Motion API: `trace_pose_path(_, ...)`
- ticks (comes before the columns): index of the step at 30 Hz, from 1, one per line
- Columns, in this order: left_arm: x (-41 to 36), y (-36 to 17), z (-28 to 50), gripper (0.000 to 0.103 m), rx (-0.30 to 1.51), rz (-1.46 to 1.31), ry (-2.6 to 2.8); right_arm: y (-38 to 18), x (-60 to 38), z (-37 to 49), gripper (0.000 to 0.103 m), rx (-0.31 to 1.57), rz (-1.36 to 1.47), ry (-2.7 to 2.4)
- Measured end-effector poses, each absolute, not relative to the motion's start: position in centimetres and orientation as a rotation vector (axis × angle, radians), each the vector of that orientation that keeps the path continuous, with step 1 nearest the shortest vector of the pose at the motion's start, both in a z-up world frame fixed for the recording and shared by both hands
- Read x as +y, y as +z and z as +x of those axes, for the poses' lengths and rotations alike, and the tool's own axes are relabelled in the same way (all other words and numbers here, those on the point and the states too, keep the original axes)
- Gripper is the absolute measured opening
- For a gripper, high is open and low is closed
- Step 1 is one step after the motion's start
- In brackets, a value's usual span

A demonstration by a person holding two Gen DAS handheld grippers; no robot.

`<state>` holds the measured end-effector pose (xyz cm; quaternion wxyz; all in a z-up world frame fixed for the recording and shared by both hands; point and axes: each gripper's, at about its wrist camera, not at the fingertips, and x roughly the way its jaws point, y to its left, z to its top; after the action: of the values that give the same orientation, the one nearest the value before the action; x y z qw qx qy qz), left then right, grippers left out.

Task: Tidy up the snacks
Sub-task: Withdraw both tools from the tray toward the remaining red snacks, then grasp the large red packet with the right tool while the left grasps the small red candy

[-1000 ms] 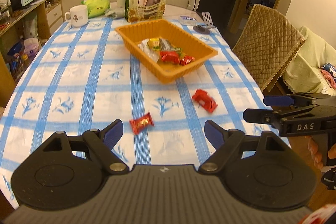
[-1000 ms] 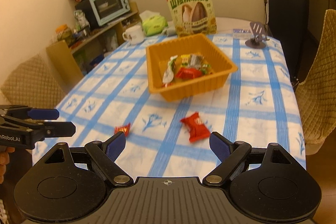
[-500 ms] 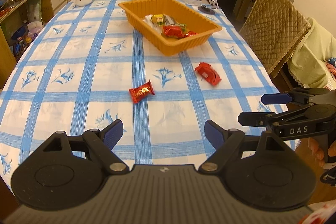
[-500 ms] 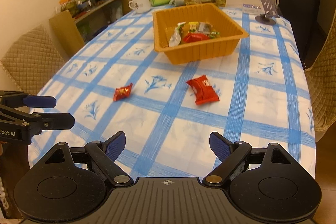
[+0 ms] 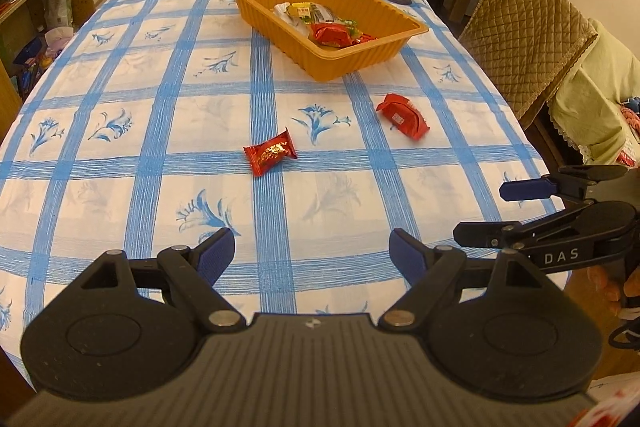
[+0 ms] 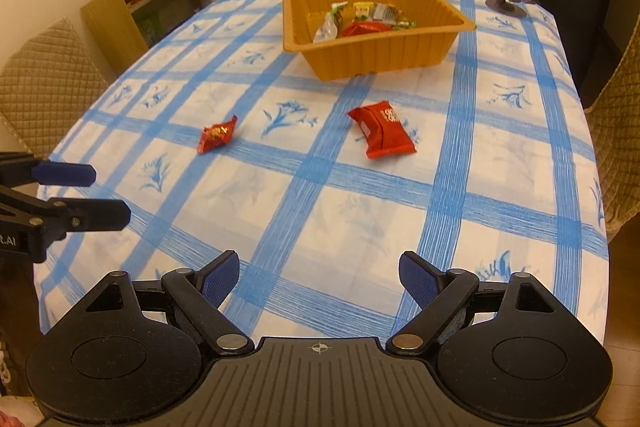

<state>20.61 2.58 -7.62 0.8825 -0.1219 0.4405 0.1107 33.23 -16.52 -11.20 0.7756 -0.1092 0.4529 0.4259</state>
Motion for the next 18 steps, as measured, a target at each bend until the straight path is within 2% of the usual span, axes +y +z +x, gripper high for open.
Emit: trace_pose_path(18,5.7,-9.0,21.3,0.081,0.933,-0.244,0.271,-13.0,-14.2,35.4,0.086,0.967,-0.277,0.874)
